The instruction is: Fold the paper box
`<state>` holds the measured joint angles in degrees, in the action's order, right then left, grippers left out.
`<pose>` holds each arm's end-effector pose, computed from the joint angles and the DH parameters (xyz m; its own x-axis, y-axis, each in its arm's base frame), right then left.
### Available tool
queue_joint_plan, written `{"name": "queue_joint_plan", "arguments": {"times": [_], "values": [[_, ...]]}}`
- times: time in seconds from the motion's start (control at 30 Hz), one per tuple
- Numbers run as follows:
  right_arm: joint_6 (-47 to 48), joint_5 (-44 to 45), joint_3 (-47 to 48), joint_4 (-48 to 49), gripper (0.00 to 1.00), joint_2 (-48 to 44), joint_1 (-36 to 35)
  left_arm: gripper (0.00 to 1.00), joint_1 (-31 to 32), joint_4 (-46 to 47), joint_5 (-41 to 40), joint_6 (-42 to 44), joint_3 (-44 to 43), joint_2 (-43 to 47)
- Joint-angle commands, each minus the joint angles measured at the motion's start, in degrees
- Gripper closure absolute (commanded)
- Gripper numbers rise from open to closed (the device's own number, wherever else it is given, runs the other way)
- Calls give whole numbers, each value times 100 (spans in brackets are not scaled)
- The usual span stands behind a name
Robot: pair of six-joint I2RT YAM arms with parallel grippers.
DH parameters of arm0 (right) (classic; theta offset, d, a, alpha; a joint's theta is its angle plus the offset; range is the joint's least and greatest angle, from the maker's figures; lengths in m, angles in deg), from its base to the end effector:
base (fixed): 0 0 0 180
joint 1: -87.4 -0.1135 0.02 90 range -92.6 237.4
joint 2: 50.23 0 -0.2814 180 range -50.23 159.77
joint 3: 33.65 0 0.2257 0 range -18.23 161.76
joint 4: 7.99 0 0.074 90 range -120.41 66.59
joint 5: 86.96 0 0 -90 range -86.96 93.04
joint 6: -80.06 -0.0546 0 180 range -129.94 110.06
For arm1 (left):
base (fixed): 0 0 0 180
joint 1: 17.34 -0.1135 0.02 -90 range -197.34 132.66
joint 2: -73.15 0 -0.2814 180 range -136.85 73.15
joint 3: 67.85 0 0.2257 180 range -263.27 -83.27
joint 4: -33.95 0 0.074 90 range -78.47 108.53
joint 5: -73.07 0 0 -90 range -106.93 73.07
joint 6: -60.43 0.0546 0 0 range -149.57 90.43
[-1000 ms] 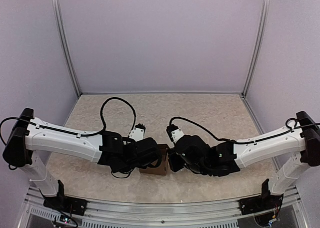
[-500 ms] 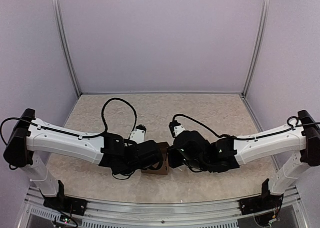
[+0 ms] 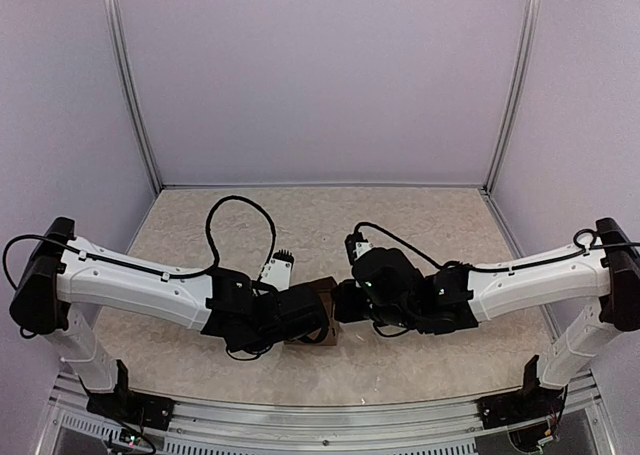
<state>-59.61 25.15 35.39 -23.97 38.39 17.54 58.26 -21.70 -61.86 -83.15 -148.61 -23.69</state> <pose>0.1320 0.3001 0.2467 -0.7123 0.1090 -0.6934 -0.3421 0.8087 0.4785 0.1134 -0.2865 0.2234 -0.6477 0.2318 -0.7258 0.1844 0.9720 0.1459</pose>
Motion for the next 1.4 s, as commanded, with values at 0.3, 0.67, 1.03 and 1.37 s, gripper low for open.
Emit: {"name": "queue_joint_plan", "arguments": {"times": [0.3,0.67,1.03,1.37], "values": [[-376,-609,-44,781,100,252,-9,100,78,-29,556,75,-13,-283],[-266,-475,-318,715,100,91,-1,100,78,-63,564,49,-24,-291],[-242,-334,-663,689,100,-61,-18,100,78,-89,593,1,-55,-314],[-213,-185,-662,728,100,219,-147,100,78,-134,590,-29,-90,-322]]}}
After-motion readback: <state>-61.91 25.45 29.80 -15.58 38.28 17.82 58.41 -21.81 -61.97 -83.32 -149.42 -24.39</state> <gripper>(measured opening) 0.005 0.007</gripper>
